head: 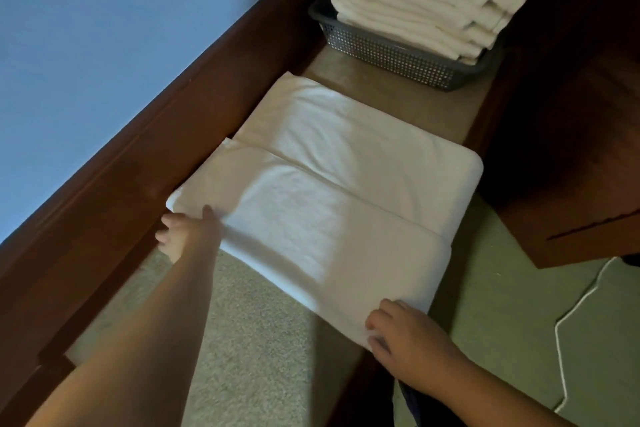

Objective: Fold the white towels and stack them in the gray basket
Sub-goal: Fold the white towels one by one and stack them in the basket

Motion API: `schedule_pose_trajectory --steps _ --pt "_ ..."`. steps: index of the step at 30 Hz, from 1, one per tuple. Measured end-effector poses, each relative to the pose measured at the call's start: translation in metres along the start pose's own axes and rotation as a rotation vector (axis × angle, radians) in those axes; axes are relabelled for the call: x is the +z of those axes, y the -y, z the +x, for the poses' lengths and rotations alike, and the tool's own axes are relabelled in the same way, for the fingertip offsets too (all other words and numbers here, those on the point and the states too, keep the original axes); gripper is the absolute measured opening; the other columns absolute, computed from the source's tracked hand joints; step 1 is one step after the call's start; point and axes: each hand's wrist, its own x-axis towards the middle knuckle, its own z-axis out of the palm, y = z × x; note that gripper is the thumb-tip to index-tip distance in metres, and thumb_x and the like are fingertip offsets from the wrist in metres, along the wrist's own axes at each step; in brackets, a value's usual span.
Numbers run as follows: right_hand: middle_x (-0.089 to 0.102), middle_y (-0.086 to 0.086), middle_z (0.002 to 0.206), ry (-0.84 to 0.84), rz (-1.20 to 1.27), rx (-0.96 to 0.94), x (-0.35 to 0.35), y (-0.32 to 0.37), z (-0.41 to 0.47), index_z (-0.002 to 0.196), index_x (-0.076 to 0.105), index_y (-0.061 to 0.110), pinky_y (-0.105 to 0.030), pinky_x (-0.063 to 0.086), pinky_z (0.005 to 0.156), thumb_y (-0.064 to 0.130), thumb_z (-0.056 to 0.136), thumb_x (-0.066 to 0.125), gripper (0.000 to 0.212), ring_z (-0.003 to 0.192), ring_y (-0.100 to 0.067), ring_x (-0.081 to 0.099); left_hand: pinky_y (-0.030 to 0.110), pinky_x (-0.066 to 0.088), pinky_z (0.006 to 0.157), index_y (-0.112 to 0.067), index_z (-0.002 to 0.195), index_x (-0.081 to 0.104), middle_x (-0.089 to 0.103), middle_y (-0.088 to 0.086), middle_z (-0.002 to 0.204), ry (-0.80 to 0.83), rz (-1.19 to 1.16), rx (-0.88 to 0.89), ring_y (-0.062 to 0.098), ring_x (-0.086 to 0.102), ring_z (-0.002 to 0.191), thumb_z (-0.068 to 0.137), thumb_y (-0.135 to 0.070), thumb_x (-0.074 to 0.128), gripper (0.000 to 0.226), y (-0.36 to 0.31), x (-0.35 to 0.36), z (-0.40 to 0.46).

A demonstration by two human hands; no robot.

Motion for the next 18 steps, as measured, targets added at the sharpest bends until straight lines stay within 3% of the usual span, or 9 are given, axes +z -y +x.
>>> schedule_pose_trajectory --steps 2,4,10,18 --pt "0.051 0.011 0.116 -0.091 0.102 0.127 -0.014 -0.013 -0.003 0.12 0.059 0.031 -0.032 0.051 0.089 0.044 0.098 0.053 0.026 0.109 -0.011 0.051 0.053 0.043 0.104 -0.02 0.142 0.041 0.042 0.019 0.143 -0.047 0.121 0.301 0.04 0.039 0.133 0.095 -0.049 0.063 0.059 -0.011 0.003 -0.029" --pt "0.05 0.01 0.121 -0.167 0.155 0.251 -0.031 -0.03 -0.002 0.127 0.058 0.031 -0.032 0.051 0.092 0.041 0.099 0.057 0.03 0.115 -0.012 0.052 0.053 0.046 0.1 -0.028 0.142 0.042 0.043 0.014 0.141 -0.045 0.216 0.541 0.038 0.04 0.13 0.096 -0.045 0.064 0.055 -0.026 0.013 -0.053" --pt "0.049 0.001 0.131 -0.223 0.214 0.47 -0.104 -0.088 0.029 0.133 0.056 0.027 -0.038 0.052 0.093 0.034 0.1 0.06 0.035 0.121 -0.023 0.052 0.05 0.044 0.104 -0.037 0.152 0.038 0.046 0.003 0.15 0.19 0.521 1.011 0.033 0.038 0.136 0.101 -0.041 0.057 0.055 -0.108 0.057 -0.105" --pt "0.041 -0.001 0.147 -0.276 0.238 0.503 -0.186 -0.167 0.119 0.153 0.038 0.024 -0.039 0.056 0.099 0.034 0.102 0.06 0.057 0.131 -0.023 0.047 0.045 0.03 0.115 -0.042 0.161 0.023 0.031 -0.004 0.165 0.317 0.809 1.369 0.025 0.024 0.151 0.102 -0.041 0.055 0.067 -0.248 0.148 -0.139"
